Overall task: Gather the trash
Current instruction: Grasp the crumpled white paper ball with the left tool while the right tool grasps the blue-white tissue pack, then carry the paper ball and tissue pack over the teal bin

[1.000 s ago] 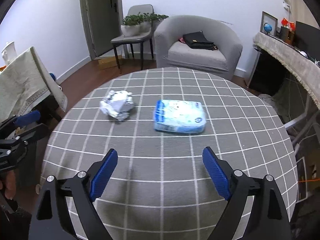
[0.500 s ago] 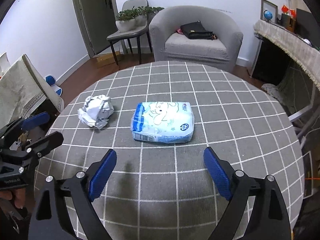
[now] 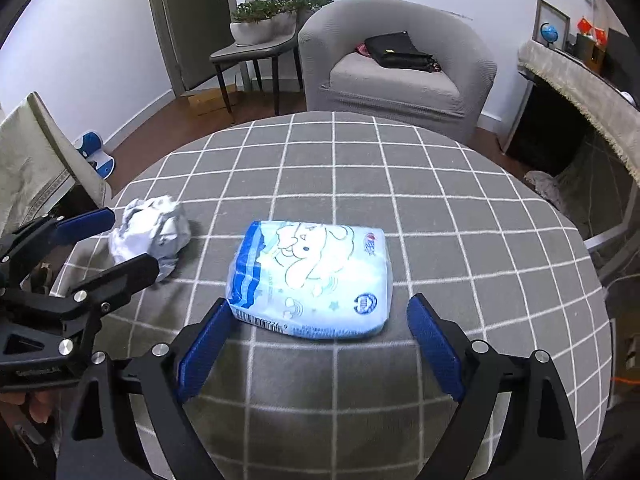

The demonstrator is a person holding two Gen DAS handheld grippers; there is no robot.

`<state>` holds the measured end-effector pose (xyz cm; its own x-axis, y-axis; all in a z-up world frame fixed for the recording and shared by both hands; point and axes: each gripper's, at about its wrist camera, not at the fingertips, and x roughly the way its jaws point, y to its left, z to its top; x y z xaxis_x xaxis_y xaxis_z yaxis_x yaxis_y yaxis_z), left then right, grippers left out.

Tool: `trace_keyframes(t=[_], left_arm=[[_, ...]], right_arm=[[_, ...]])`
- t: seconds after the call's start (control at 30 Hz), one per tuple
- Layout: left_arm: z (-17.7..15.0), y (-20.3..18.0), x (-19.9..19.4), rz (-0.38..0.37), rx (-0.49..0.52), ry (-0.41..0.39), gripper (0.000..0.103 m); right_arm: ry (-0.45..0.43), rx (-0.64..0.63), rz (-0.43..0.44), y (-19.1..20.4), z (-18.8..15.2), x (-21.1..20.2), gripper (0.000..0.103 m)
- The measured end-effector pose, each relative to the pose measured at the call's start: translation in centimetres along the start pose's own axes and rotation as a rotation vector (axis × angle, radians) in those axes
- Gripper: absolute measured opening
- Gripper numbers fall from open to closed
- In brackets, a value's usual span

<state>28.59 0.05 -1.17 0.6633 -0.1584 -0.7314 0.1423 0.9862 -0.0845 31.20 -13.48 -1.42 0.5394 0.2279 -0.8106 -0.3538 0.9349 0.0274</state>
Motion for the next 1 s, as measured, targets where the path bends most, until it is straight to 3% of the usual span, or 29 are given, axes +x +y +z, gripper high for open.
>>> trace_keyframes(t=[0.2,0.43,1.0], left_arm=[[0.6,0.0,0.8,-0.013,0.008,0.013,0.076],[0.6,0.0,1.6,-0.047,0.013,0.049,0.051],[-0.1,2.0,0.0,-0.032,-0.052,0.02,0.049]], right_arm=[[0.0,-0.015,-0.016,-0.1,0.7,0.6,0.09],[-0.009,-0.042,0.004,0.0,1.2,1.1,0.09],[-0.03,-0.067,0.029,0.8,0.8,0.6,0.077]])
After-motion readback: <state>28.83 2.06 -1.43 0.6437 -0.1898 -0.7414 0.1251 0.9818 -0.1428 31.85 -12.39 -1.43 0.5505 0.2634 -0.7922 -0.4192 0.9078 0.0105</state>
